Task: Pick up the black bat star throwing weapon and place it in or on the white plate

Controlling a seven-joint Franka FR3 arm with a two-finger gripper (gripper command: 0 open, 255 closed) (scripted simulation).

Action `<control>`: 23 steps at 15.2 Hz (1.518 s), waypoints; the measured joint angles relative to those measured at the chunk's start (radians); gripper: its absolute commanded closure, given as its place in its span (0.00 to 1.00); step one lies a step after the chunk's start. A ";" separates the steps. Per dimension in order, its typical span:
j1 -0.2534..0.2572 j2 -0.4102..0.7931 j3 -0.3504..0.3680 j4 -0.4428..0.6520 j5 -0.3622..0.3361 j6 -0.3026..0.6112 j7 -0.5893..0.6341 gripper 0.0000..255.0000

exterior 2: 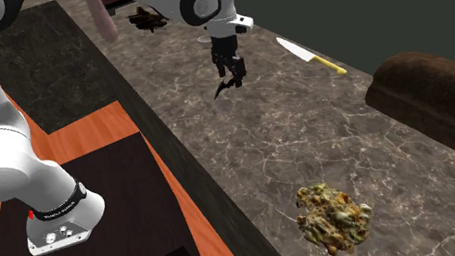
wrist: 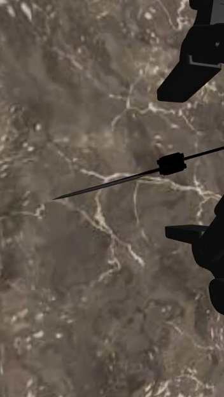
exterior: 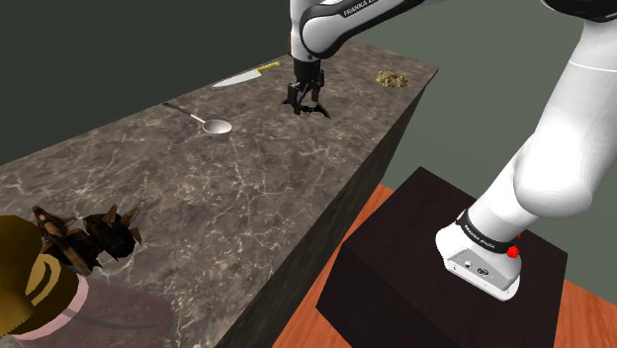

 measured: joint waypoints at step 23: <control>-0.001 -0.050 0.003 0.069 0.013 -0.117 -0.018 1.00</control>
